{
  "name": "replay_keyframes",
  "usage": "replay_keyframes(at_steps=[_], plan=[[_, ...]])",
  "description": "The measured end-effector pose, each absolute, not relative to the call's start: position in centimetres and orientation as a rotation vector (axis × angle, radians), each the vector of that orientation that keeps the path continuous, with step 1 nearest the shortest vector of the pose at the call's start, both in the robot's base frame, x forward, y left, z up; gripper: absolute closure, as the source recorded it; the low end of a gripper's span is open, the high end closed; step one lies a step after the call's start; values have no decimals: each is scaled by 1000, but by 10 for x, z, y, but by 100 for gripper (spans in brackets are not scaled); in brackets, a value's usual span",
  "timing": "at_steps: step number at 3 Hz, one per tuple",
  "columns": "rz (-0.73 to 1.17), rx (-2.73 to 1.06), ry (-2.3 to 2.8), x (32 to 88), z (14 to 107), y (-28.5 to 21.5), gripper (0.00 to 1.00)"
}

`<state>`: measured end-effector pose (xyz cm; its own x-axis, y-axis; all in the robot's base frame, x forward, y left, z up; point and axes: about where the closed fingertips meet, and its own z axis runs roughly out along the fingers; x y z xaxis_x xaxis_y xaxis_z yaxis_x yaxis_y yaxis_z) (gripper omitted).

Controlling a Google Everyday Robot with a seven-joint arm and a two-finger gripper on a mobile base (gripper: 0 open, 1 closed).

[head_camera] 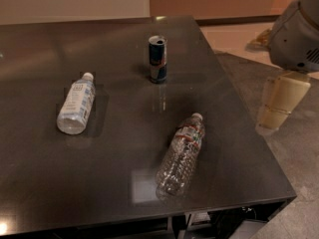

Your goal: Place water bottle upright

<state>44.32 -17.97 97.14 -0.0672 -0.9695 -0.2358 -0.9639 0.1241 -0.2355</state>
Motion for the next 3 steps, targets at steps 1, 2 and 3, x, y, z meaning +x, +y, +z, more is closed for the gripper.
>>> replay_keyframes(at_steps=[1,2,3], plan=[[84,-2062,1900,446,956,-135,0],[141,-2181,1745,448,946,-104,0],[157,-2303,1595,446,935,-79,0]])
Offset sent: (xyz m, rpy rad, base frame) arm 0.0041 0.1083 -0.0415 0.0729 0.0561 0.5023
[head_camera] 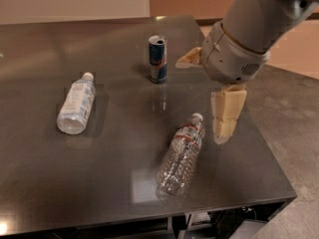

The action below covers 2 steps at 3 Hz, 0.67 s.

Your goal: Place water bottle upright

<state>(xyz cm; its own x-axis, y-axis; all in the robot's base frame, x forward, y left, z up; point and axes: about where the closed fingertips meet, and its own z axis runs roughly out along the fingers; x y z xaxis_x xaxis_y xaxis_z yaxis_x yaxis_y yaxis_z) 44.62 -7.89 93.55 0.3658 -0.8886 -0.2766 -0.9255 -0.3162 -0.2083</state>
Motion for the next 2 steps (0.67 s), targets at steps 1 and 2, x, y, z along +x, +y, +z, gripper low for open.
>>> replay_keyframes(at_steps=[1,2], plan=[[120,-2434,1460,445,922,-64,0],[42,-2579,1325,441,906,-61,0]])
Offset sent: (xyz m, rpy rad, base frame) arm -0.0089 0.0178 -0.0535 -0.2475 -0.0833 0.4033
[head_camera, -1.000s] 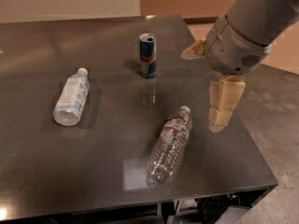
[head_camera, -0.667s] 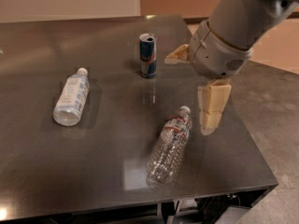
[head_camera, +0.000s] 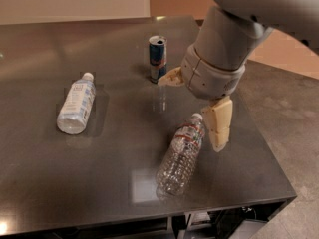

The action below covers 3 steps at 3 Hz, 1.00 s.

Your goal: Place water bottle upright

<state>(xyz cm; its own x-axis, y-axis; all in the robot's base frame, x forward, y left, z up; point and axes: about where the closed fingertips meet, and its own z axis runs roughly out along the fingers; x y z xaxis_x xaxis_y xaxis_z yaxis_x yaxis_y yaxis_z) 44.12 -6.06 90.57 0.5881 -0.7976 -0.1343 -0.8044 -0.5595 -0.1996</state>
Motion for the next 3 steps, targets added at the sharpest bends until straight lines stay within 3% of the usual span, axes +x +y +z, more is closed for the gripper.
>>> replay_keyframes(at_steps=[3], plan=[[-18,-2877,998,427,860,-56,0]])
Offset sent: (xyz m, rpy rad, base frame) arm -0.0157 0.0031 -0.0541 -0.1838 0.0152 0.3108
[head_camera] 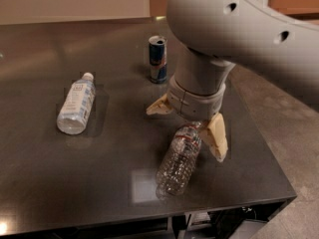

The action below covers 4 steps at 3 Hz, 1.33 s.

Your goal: Place water bottle upright

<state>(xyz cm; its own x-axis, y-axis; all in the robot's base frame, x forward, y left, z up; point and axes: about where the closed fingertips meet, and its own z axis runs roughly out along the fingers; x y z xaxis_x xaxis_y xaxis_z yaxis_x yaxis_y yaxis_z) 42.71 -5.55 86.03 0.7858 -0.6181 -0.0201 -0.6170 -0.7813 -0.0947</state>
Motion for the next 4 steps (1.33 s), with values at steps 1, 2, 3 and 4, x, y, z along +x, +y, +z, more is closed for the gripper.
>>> replay_keyframes(at_steps=[1,2,3,4], plan=[[-40,-2934,926,424,852,-58,0],[-46,-2978,876,422,846,-62,0],[-49,-3009,843,419,843,-64,18],[-70,-3018,828,418,844,-64,42]])
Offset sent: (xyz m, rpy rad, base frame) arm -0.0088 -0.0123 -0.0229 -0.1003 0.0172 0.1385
